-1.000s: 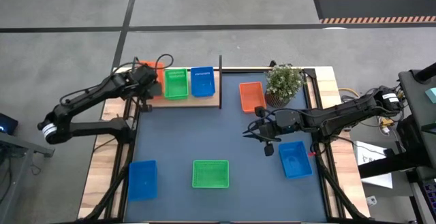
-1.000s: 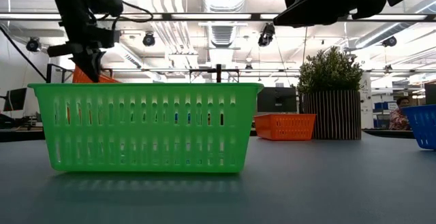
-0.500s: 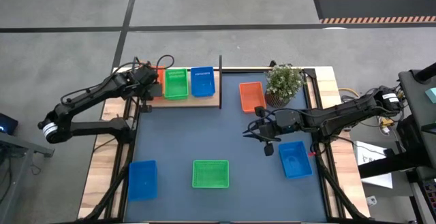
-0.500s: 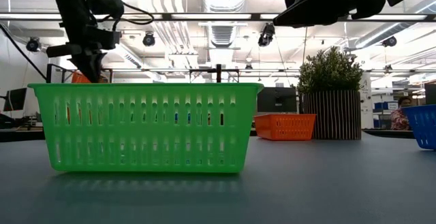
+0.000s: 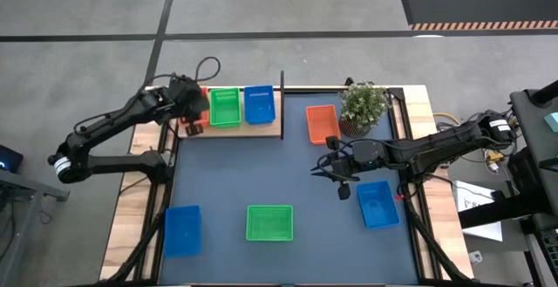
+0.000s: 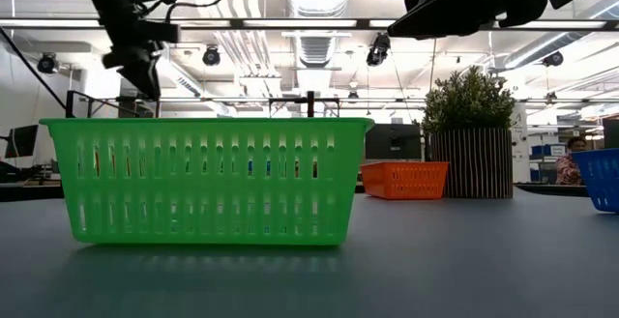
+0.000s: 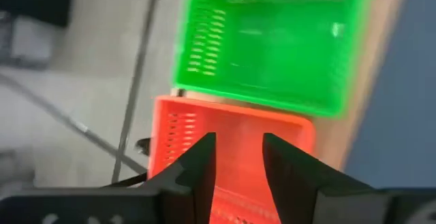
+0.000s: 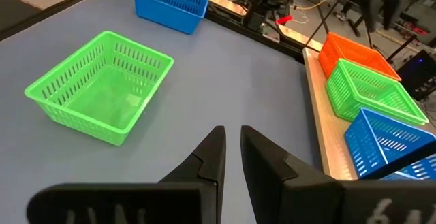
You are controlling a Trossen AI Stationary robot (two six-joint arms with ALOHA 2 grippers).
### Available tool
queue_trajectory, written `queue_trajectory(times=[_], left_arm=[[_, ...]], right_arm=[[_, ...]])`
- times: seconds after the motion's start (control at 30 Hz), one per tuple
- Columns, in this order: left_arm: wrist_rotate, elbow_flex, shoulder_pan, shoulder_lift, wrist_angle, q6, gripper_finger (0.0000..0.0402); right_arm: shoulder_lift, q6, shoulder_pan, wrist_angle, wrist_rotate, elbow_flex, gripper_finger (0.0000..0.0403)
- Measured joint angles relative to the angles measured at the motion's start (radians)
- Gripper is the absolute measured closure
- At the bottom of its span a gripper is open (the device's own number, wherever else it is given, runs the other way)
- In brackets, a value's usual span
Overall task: Stack baskets on shelf by color
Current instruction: Stack the bottom orange bin on top of the orange bin on the shelf
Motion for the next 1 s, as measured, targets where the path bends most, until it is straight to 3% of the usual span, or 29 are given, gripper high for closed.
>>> queue_trajectory(times=[0.3,0.53,1.0], left_arm=[[-0.015,-0.104,0.028,0.111,0.08,-0.029,0.0346],[-0.005,-0.11,0.031,0.203,0.064,0.016,0.0385],[-0.005,-0.101,0.03,0.127,-0.051,0.044,0.0401]], right_arm=[[0.0,0.007,0.0,0.0,0.0,0.0,0.0365],[0.0,0.02,0.0,-0.003,0.0,0.0,0.0365],[0.0,0.018,0.0,-0.006,0.0,0.0,0.0365]])
